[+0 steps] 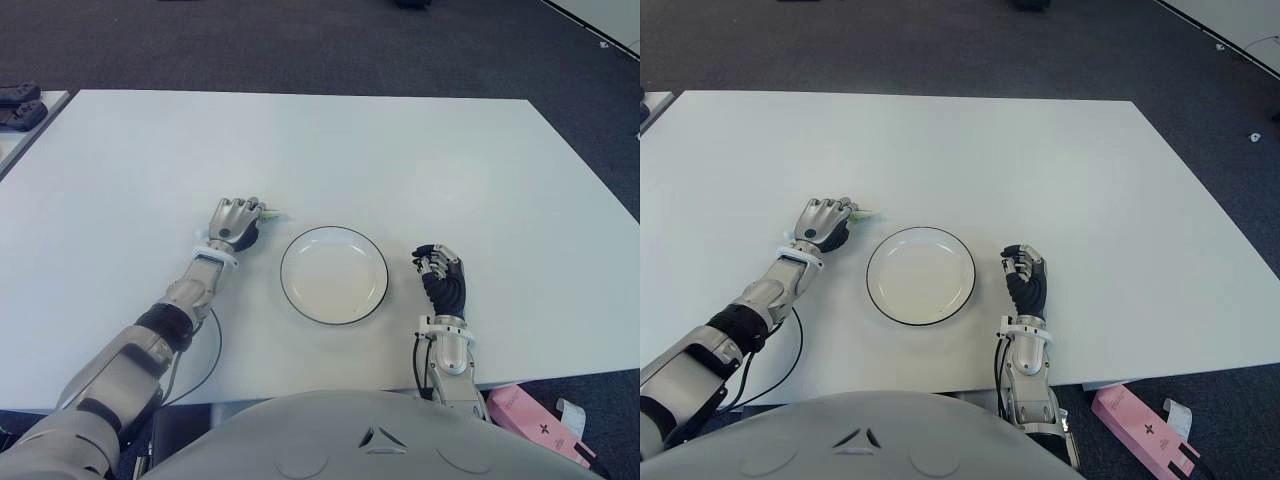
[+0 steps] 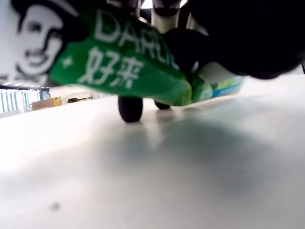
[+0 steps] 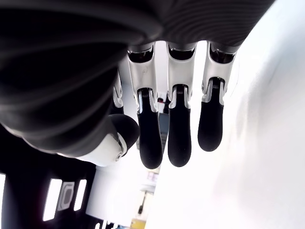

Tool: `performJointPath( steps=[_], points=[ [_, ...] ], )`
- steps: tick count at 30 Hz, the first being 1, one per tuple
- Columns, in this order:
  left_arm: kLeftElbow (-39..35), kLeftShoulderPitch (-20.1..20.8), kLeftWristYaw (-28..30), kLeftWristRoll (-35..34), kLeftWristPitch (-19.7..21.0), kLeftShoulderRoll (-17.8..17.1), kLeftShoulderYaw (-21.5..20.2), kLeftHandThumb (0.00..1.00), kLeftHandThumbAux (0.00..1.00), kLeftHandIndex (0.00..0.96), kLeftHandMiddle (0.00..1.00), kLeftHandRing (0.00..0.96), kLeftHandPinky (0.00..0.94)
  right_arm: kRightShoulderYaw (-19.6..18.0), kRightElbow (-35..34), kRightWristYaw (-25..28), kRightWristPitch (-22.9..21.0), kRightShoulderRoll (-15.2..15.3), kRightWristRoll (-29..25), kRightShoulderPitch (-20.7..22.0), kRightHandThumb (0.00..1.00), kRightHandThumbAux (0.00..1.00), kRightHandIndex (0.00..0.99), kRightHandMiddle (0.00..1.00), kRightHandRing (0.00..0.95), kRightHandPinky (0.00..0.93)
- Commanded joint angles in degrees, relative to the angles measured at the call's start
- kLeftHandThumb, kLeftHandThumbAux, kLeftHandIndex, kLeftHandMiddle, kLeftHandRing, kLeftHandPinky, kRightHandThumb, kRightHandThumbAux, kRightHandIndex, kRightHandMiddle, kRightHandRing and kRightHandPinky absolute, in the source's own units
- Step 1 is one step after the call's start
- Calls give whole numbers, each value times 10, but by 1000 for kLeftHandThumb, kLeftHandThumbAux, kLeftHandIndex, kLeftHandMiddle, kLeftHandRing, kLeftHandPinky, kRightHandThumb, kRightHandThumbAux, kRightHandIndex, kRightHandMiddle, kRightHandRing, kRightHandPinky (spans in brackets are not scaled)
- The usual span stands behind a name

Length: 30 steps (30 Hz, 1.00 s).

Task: Put the toothpaste on the table into the plate.

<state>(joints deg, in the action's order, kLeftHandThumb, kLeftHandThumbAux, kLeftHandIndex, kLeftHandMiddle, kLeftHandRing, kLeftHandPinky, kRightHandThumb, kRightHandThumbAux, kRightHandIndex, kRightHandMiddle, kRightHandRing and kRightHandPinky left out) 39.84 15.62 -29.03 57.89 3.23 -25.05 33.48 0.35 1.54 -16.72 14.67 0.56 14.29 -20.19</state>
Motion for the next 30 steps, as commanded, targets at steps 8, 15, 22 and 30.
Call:
performJointPath(
  steps=[8, 15, 22, 30],
  points=[
    [47, -56, 28, -43, 4, -6, -14, 948, 654, 378, 504, 527, 782, -5, 9, 1, 3, -3, -4, 8, 707, 725, 426, 484, 477, 483],
    [13, -47, 27, -56, 26, -5, -37, 947, 654, 380, 504, 523, 775, -5, 11, -1, -2, -4, -1, 10, 707, 725, 426, 481, 474, 476],
    [-142, -78, 41, -49, 77, -10, -70, 947, 654, 380, 507, 524, 791, -4, 6, 0, -21, -6, 3, 11, 706, 726, 425, 474, 463, 461],
    [-241, -96, 29, -43, 74, -5, -88, 947, 653, 378, 506, 530, 836, 1, 6, 3, -23, -6, 5, 15, 706, 727, 424, 473, 458, 463]
  ],
)
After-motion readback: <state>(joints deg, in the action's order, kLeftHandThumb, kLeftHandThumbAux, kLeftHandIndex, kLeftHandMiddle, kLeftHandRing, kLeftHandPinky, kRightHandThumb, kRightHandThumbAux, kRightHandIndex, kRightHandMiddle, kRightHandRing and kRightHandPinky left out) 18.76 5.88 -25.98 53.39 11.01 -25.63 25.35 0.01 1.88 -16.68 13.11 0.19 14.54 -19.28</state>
